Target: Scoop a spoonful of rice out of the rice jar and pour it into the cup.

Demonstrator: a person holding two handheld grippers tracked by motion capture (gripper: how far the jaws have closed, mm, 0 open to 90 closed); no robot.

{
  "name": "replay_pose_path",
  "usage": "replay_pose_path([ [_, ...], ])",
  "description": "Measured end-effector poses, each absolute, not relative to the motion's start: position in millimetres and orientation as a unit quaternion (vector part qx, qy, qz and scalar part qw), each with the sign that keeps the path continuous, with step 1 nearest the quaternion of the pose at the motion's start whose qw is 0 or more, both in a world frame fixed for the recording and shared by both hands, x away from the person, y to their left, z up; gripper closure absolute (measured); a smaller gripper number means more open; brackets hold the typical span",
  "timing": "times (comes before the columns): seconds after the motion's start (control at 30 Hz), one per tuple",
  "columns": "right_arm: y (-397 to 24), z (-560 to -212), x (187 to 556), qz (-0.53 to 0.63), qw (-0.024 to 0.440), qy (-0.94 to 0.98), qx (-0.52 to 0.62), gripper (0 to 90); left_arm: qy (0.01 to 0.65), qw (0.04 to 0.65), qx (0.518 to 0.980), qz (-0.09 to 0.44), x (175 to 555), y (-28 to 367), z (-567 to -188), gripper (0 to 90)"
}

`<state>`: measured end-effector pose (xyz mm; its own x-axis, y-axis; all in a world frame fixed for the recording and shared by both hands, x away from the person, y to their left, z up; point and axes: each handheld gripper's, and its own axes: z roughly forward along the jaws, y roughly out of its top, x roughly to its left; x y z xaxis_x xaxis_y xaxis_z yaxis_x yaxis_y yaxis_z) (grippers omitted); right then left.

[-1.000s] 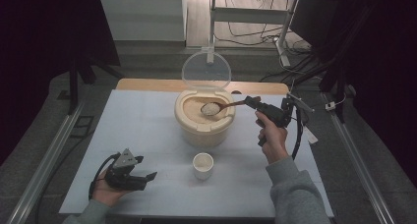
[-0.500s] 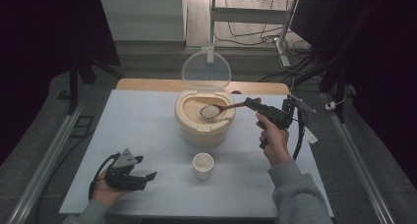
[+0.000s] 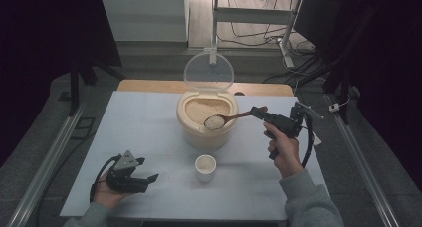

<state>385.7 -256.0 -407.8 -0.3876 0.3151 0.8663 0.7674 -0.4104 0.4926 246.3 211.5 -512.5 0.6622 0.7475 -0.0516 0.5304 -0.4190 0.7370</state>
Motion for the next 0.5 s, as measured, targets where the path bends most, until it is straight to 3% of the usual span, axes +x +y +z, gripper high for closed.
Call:
replay_pose_path([
  [0.5,-254.3,-432.7,362.0,-0.638,0.209,-0.531,-0.517,83.1,0.387,0.376,0.83,0.144,247.0,211.7,-513.2,22.4],
])
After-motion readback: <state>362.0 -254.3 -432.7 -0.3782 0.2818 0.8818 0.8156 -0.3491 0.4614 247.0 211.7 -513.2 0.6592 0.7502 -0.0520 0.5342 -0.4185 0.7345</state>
